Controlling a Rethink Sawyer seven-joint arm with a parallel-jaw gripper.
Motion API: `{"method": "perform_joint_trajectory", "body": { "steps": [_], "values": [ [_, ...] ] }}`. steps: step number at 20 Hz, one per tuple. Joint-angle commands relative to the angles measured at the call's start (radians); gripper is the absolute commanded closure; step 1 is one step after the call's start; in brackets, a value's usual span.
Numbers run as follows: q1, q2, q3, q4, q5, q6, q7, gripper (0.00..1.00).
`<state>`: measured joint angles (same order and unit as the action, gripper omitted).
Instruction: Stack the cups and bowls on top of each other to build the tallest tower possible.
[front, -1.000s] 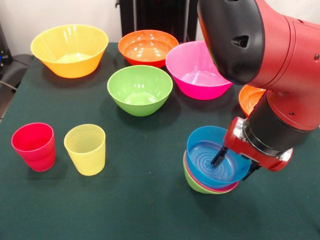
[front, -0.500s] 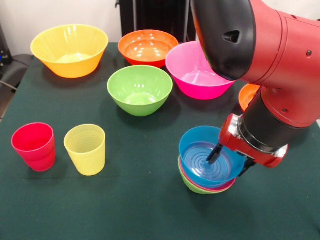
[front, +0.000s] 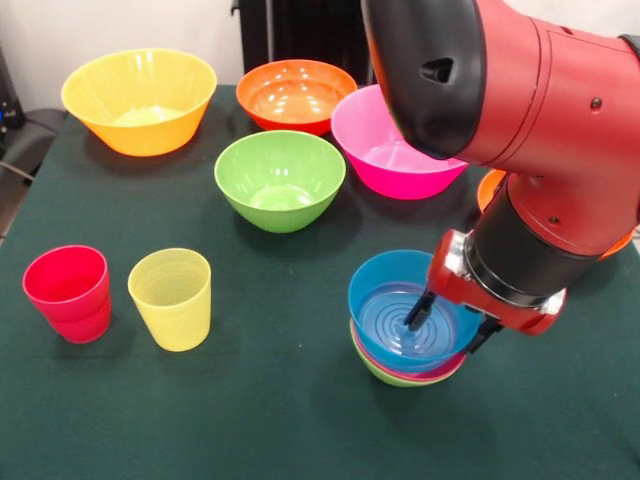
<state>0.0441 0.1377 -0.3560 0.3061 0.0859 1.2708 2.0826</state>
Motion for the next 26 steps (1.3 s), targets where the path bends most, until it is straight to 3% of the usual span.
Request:
{"method": "perform_joint_trajectory", "body": {
  "steps": [1, 5, 20, 26],
  "values": [
    [-0.036, 0.045, 0.127, 0.148, -0.035, -0.056, -0.294, 0.0],
    [-0.038, 0.013, 0.139, 0.195, -0.035, -0.074, -0.307, 0.0],
    [-0.055, -0.017, 0.239, 0.219, 0.004, -0.05, -0.319, 0.0],
    [-0.061, -0.01, 0.296, 0.178, 0.033, -0.04, -0.326, 0.0]
  ]
}}
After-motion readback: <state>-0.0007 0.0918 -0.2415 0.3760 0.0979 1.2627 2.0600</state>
